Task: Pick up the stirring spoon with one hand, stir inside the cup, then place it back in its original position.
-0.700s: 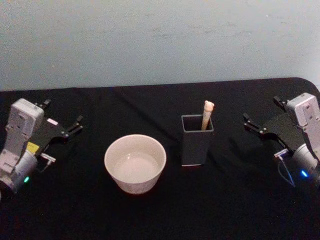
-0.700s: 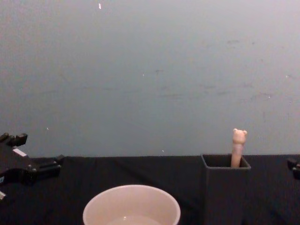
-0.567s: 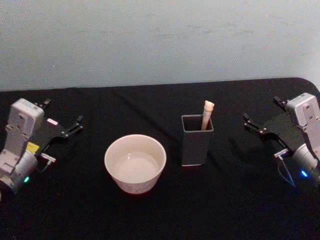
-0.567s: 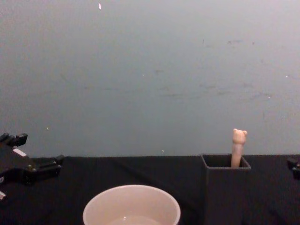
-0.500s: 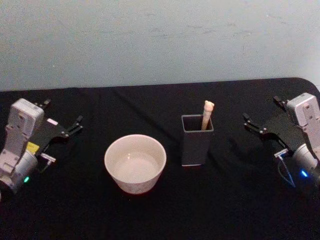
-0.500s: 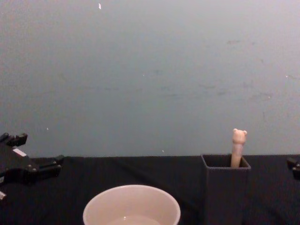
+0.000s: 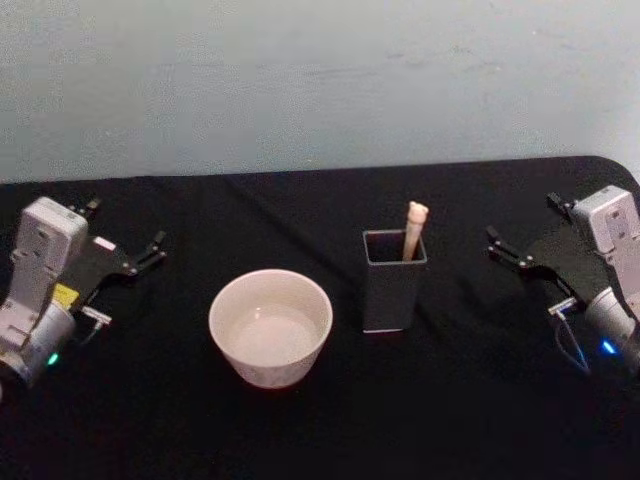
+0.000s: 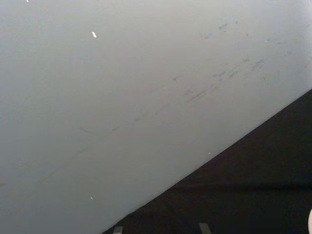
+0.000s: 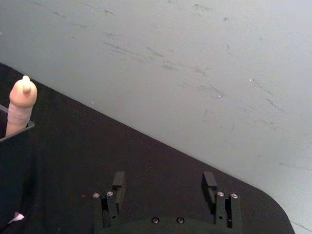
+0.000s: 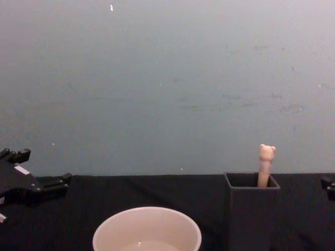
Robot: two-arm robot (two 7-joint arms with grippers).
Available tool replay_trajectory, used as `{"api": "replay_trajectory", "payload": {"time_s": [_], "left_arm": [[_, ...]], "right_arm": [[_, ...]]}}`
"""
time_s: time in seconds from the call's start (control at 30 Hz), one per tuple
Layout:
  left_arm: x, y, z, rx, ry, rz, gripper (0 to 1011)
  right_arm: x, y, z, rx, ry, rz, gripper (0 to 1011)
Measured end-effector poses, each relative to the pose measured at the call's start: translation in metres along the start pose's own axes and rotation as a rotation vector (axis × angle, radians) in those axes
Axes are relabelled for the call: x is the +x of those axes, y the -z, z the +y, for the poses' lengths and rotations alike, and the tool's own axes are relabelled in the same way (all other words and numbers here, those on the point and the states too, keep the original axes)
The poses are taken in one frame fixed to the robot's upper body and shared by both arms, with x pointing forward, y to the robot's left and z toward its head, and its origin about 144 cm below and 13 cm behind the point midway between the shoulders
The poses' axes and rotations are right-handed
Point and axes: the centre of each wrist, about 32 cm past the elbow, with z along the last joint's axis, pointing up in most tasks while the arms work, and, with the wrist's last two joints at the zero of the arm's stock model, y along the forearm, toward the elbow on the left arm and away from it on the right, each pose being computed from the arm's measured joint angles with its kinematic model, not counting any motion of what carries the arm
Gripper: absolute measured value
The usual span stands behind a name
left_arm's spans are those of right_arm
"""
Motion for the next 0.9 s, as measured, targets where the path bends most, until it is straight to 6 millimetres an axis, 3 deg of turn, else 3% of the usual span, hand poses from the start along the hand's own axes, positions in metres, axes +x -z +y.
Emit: {"api": "replay_trajectory", "payload": {"time_s": [0.9], "left_arm": [[0.0000, 0.0000, 0.0000, 0.000, 0.000, 0.000, 1001]], "right_arm": [[0.0000, 0.0000, 0.0000, 0.000, 0.000, 0.000, 1000]]}}
